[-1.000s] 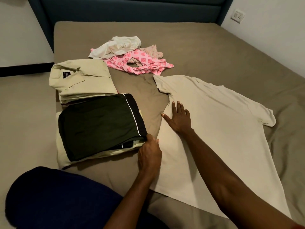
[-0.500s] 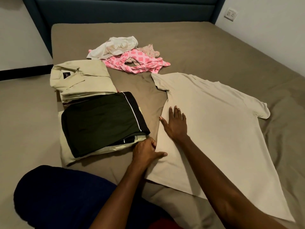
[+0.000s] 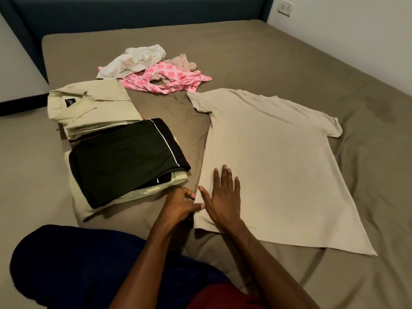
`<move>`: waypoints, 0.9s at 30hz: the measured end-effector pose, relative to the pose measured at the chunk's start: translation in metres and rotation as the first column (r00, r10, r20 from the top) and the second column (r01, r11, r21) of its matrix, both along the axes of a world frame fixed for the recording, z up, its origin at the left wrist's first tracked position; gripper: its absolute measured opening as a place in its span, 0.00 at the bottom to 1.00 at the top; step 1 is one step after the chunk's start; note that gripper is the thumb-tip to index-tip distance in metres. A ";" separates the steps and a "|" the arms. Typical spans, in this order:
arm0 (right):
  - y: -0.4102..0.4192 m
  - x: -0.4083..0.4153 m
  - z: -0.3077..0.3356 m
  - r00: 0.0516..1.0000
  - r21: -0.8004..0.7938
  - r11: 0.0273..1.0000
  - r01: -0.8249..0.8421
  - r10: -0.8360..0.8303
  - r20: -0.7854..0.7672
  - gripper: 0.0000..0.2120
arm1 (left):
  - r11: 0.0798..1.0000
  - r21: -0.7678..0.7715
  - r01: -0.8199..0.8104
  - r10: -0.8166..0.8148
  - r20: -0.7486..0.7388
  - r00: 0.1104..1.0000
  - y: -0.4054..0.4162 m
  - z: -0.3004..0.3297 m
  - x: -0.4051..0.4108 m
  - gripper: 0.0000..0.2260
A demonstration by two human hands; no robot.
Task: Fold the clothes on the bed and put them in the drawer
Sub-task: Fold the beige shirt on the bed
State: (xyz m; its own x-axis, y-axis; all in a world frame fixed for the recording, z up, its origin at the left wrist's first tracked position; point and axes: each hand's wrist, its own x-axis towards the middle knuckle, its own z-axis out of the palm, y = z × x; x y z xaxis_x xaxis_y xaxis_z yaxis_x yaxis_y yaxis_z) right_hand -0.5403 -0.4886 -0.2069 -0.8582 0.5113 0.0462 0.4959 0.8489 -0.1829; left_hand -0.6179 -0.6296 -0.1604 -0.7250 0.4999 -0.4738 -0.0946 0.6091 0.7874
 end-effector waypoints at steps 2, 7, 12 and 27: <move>-0.007 0.010 -0.002 0.999 0.021 1.000 -0.007 0.006 0.041 0.41 | 0.988 -0.095 0.120 -0.121 -0.013 0.993 -0.004 0.004 0.001 0.20; -0.008 0.022 -0.001 0.995 0.012 0.997 -0.073 0.072 0.069 0.41 | 0.973 -0.155 0.171 -0.161 0.078 0.984 -0.008 0.013 -0.001 0.17; -0.004 0.058 0.010 0.992 -0.059 0.993 0.104 -0.099 0.080 0.47 | 0.967 -0.184 0.174 -0.151 0.132 0.980 -0.015 0.019 -0.006 0.17; 0.144 0.202 0.024 0.718 -0.089 0.713 0.696 -0.694 0.056 0.47 | 0.974 -0.227 -0.001 -0.035 -0.157 0.987 0.005 0.018 0.006 0.22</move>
State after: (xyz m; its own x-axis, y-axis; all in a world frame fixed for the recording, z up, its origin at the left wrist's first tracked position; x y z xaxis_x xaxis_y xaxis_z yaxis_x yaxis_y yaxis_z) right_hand -0.3383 -0.3448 -0.1828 -0.2592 0.9647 -0.0472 0.9427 0.2420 -0.2295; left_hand -0.6118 -0.6241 -0.1423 -0.7924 0.4061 -0.4552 0.0322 0.7731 0.6335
